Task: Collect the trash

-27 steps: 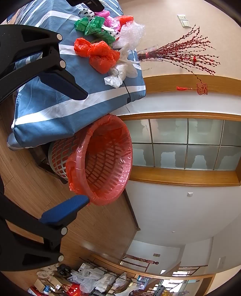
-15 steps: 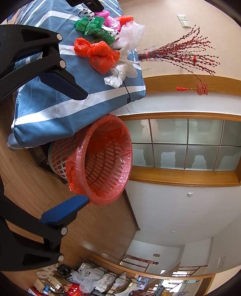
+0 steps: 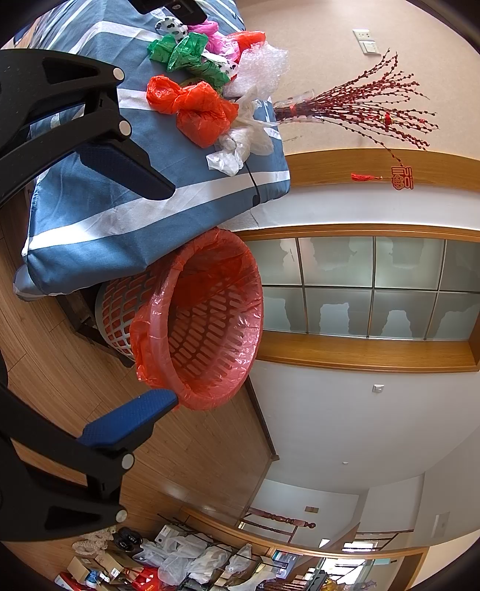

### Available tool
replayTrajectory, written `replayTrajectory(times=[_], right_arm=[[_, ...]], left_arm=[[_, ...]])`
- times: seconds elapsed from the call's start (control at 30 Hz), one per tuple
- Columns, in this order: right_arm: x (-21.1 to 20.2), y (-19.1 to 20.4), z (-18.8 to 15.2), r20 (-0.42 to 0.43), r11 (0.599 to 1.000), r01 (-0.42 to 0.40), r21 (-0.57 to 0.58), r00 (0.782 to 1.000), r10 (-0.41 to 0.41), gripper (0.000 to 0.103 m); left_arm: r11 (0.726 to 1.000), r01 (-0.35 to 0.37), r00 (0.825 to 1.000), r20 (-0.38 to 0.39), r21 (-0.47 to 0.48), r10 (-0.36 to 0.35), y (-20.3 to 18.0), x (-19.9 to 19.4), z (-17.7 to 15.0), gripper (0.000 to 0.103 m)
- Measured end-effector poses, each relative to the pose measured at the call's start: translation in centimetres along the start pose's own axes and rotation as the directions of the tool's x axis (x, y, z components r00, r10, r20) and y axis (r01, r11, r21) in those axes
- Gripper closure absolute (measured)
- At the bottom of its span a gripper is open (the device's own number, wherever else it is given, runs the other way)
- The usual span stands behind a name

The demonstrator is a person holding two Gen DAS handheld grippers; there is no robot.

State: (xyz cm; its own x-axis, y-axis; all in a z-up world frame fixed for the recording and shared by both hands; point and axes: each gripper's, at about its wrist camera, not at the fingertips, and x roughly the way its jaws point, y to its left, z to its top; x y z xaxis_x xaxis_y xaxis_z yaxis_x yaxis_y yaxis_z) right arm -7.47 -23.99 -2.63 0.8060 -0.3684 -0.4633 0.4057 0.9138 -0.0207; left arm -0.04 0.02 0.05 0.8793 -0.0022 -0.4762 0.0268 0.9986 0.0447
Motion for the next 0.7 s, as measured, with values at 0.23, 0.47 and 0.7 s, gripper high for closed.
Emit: replayTrajectory(times=[0.23, 0.47, 0.7], right_arm=[[0.04, 0.03, 0.00, -0.001, 1.000, 0.000, 0.000, 1.000, 0.000, 0.002], [0.09, 0.06, 0.00, -0.001, 1.000, 0.000, -0.001, 1.000, 0.000, 0.002], [0.16, 0.12, 0.04, -0.002, 1.000, 0.000, -0.001, 1.000, 0.000, 0.002]], left_arm=[[1.000, -0.001, 1.000, -0.001, 0.000, 0.001, -0.01, 0.00, 0.00, 0.004], [1.000, -0.001, 1.000, 0.000, 0.001, 0.001, -0.02, -0.01, 0.00, 0.004], [1.000, -0.001, 1.000, -0.001, 0.000, 0.001, -0.12, -0.07, -0.06, 0.004]])
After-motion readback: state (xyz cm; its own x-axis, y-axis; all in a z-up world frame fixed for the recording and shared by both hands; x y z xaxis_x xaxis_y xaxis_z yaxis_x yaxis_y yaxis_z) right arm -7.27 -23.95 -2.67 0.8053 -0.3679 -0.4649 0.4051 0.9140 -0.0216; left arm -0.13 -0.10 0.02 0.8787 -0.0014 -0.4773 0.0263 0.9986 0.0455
